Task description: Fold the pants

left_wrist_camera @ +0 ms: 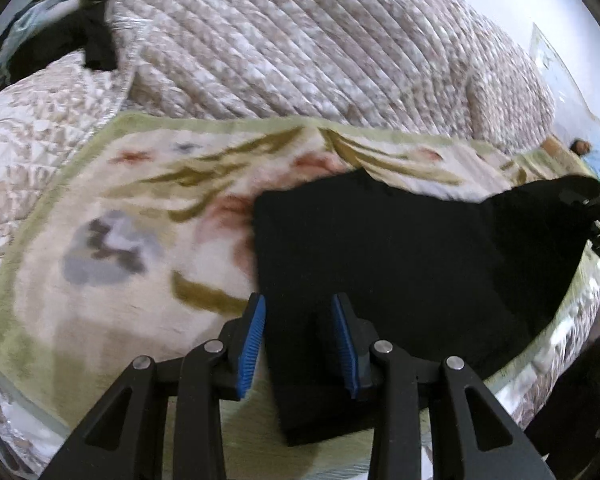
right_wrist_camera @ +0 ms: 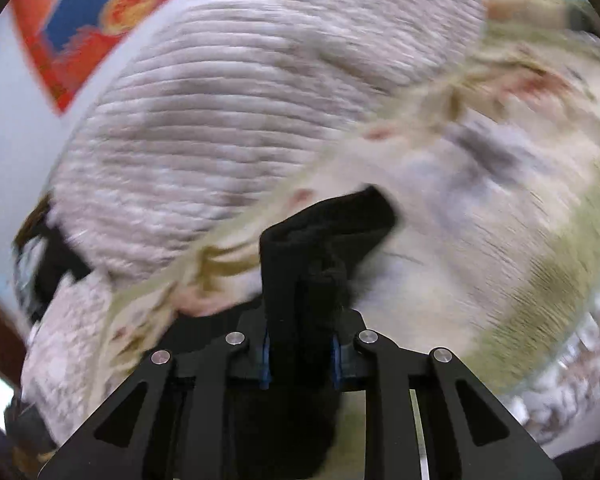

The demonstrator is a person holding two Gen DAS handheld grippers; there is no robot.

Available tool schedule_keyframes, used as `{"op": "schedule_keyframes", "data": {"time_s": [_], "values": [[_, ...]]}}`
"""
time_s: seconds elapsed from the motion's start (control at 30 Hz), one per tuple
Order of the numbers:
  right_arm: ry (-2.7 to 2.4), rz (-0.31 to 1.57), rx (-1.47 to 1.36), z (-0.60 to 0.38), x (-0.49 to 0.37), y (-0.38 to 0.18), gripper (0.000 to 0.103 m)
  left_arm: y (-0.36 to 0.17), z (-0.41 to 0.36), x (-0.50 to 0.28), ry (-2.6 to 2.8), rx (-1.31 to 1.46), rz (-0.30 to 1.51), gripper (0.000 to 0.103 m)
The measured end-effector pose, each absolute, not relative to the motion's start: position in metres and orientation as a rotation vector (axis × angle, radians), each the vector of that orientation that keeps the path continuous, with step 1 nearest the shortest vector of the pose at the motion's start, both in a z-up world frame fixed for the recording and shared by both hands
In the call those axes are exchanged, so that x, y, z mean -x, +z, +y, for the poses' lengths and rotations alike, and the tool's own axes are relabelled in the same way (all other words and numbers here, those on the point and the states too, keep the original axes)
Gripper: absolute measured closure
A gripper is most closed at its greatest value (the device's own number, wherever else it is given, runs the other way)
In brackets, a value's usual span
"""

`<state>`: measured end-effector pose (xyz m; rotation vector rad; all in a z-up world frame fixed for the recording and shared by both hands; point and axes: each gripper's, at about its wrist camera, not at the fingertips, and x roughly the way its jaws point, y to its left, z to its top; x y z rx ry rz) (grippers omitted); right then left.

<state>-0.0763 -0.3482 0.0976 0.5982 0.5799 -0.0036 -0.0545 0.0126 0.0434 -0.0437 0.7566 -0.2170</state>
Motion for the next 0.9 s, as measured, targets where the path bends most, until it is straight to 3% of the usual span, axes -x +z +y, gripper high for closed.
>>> {"op": "schedule_keyframes", "data": {"time_s": [0.23,0.47,0.73,0.9], "values": [[0.307,0.619,-0.42,-0.239,0.05,0.125,0.082,0.061,0.079,0.046,-0.049,0.176,0.712,0.066],[0.53,0.834,-0.216,-0.126,0.038,0.063,0.082,0.055,0.12,0.049,0.031,0.272,0.718,0.066],[0.483,0.789,-0.09,-0.11,0.047,0.077,0.082,0.057,0.123,0.053,0.009,0.289,0.711,0.066],[0.475,0.815,-0.018,-0.095,0.062,0.053,0.081,0.058,0.117,0.055,-0.011,0.274,0.707,0.066]]}}
